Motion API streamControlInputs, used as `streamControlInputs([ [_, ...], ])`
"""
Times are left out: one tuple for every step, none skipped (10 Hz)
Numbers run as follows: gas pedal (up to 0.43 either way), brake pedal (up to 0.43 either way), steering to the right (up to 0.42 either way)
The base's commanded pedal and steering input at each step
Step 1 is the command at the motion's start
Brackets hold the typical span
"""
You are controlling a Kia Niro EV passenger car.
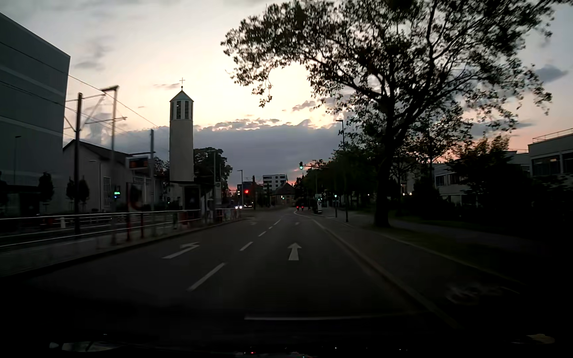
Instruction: Follow the waypoints while adhering to traffic rules and regulations
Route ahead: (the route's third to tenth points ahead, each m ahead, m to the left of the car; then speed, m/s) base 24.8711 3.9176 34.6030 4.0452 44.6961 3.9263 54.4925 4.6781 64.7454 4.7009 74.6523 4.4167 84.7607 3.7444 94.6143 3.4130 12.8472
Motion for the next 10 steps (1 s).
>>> streamControlInputs([
  [0.079,0.000,0.000],
  [0.067,0.000,0.000],
  [0.059,0.000,0.000],
  [0.059,0.000,0.000],
  [0.059,0.000,0.000],
  [0.059,0.000,0.000],
  [0.059,0.000,0.000],
  [0.059,0.000,0.000],
  [0.059,0.000,0.000],
  [0.059,0.000,0.000],
])
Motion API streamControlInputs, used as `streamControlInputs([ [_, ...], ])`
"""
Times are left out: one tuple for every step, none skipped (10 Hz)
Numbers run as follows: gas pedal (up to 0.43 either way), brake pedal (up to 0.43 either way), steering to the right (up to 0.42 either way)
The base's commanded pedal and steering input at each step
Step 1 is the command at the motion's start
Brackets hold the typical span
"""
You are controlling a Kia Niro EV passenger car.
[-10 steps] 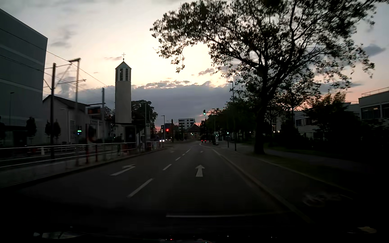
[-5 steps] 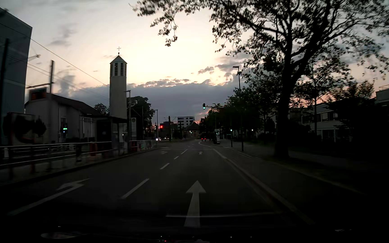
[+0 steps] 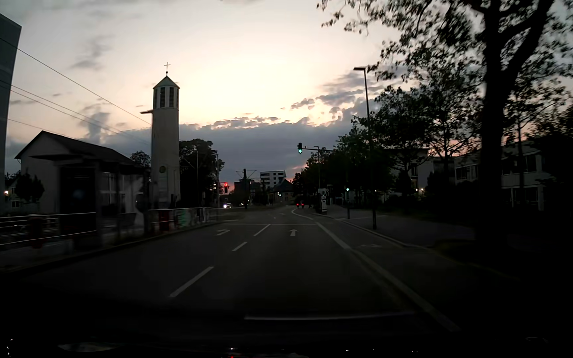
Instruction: Follow the waypoints while adhering to traffic rules and regulations
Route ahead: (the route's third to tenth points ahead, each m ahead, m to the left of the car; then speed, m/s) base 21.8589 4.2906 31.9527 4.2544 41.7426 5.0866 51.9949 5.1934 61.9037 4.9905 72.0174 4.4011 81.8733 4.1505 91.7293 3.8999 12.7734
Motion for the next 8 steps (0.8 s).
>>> streamControlInputs([
  [0.059,0.000,0.000],
  [0.059,0.000,0.000],
  [0.059,0.000,-0.001],
  [0.059,0.000,-0.001],
  [0.059,0.000,-0.001],
  [0.059,0.000,-0.001],
  [0.059,0.000,-0.001],
  [0.059,0.000,-0.001],
])
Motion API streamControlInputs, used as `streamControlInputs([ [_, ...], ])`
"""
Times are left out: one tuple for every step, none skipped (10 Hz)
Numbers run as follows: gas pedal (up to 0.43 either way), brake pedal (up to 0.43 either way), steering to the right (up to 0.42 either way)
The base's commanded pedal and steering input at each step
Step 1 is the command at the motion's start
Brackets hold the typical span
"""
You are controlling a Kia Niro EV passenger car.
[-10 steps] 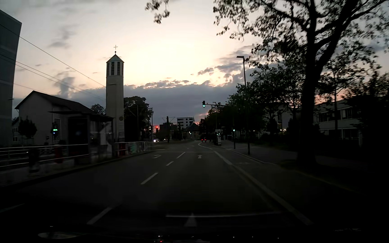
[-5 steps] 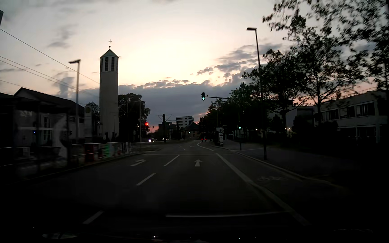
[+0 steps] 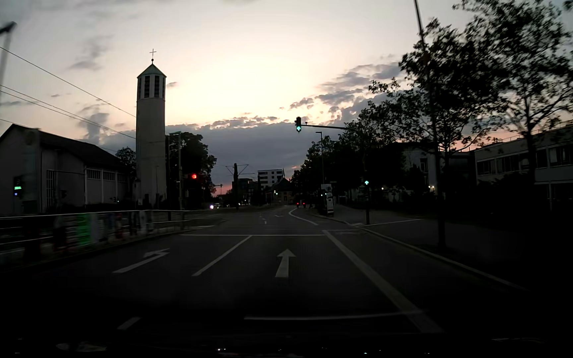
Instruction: Follow the waypoints while adhering to traffic rules and regulations
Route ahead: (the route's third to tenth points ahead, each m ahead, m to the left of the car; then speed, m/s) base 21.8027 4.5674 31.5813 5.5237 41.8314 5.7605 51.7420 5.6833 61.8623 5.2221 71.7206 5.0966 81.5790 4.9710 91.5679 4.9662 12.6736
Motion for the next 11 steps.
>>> streamControlInputs([
  [0.059,0.000,-0.002],
  [0.059,0.000,-0.003],
  [0.059,0.000,-0.004],
  [0.059,0.000,-0.005],
  [0.059,0.000,-0.007],
  [0.059,0.000,-0.010],
  [0.059,0.000,-0.016],
  [0.059,0.000,-0.019],
  [0.067,0.000,-0.020],
  [0.067,0.000,-0.020],
  [0.067,0.000,-0.020],
])
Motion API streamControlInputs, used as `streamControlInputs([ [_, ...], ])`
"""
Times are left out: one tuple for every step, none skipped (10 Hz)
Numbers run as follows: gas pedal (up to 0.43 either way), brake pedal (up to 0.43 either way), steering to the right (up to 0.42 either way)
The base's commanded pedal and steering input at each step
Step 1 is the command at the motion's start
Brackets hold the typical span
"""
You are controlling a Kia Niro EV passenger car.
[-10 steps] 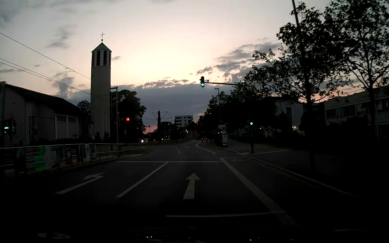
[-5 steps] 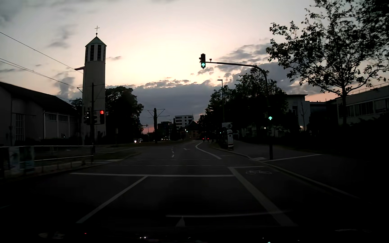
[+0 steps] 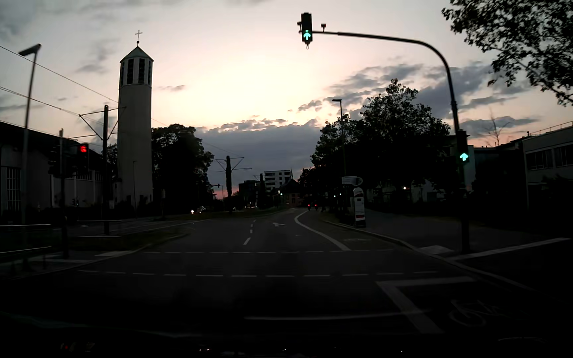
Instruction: Follow the waypoints while adhering to traffic rules and regulations
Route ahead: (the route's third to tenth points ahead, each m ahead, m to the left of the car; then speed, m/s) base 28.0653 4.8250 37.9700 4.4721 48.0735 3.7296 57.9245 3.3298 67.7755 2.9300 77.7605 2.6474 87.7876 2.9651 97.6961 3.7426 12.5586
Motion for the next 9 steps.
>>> streamControlInputs([
  [0.067,0.000,-0.023],
  [0.067,0.000,-0.024],
  [0.067,0.000,-0.025],
  [0.067,0.000,-0.025],
  [0.067,0.000,-0.025],
  [0.067,0.000,-0.025],
  [0.067,0.000,-0.025],
  [0.067,0.000,-0.025],
  [0.067,0.000,-0.025],
])
